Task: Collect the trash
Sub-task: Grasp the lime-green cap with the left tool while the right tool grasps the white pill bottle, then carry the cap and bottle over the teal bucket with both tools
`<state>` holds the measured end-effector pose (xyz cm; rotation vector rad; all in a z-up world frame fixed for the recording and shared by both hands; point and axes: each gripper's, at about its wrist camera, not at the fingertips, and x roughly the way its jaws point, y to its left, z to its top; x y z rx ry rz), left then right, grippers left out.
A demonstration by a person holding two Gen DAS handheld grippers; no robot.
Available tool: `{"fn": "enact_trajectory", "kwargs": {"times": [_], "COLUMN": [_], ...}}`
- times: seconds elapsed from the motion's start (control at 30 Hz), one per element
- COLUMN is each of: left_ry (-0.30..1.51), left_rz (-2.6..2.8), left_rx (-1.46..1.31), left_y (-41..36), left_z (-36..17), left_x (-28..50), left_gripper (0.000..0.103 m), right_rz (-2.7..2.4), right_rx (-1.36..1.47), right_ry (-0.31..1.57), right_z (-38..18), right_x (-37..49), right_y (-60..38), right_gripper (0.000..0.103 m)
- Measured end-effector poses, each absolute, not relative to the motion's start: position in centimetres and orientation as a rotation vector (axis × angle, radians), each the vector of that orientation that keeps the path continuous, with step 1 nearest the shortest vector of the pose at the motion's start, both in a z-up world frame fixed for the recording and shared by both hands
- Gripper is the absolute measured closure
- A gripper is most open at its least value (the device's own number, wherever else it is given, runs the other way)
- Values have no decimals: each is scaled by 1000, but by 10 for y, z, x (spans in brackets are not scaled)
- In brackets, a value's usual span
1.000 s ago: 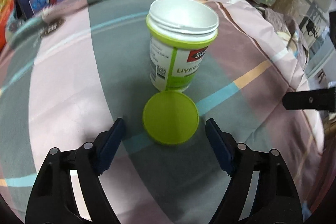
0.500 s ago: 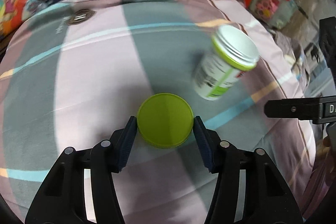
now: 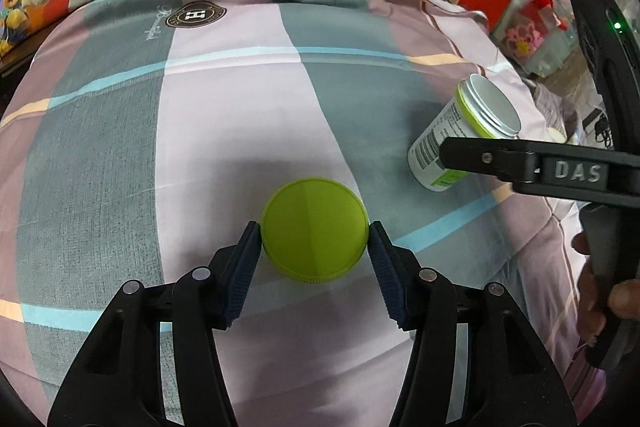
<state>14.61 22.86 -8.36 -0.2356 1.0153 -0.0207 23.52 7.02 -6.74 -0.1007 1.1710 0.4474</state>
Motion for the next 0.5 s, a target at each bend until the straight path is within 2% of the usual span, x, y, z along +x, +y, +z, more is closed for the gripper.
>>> {"fn": "enact_trajectory", "kwargs": {"times": [0.03, 0.5], "left_ry": [1018, 1015], "left_rz": [-21, -70], "left_rx": [-237, -186], "left_y": [229, 192], "left_z": [-84, -70], "left_x": [147, 153], "left_gripper": [47, 47], "right_rz": [458, 473], "right_rx": [-106, 14], "right_ry": [1153, 1137], "right_z": [-68, -38], "right_x": [236, 230], "right_y": [72, 12], "right_gripper": [53, 54]}}
